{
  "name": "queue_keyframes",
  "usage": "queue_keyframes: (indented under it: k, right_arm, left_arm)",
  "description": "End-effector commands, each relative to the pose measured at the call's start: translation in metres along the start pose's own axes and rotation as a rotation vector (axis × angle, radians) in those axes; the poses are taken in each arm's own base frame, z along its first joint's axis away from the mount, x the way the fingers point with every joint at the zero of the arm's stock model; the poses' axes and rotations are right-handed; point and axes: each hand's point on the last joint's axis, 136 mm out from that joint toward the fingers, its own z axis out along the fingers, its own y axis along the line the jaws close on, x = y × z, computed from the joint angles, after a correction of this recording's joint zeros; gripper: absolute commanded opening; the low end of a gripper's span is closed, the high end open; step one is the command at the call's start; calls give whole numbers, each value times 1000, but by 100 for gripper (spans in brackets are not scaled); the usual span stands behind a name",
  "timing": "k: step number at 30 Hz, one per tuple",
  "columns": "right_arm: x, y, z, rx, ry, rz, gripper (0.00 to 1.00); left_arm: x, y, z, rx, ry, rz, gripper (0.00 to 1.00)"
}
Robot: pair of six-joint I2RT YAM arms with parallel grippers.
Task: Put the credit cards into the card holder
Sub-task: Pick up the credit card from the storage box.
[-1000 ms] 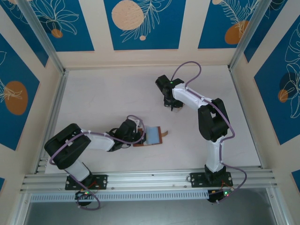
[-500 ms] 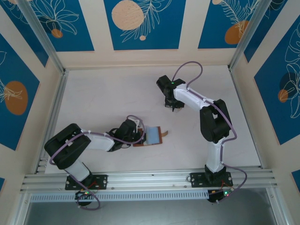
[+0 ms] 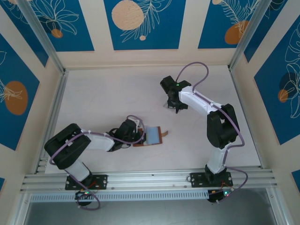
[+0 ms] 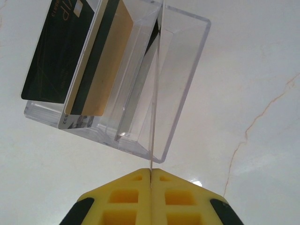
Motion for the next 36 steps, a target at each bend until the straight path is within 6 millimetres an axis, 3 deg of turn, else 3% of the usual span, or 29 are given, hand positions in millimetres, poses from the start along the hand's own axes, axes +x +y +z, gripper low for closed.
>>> queue_keyframes:
  k: [1, 9, 15, 20, 28, 36]
  right_arm:
    - [-1, -10, -15, -20, -18, 16, 0]
    - [4, -23, -25, -26, -40, 29, 0]
    - [7, -20, -38, -67, -60, 6, 0]
    - [17, -1, -59, -191, -91, -57, 0]
    - [58, 44, -98, -478, -122, -184, 0]
    - [108, 74, -107, -760, -100, -201, 0]
  left_arm:
    - [49, 43, 0, -133, 171, -57, 3]
    - [48, 43, 0, -137, 168, -57, 3]
    - [48, 42, -1, -136, 172, -55, 3]
    - [45, 39, -5, -134, 166, -42, 3]
    - [43, 33, -12, -122, 172, -10, 3]
    - [41, 32, -20, -134, 174, 11, 3]
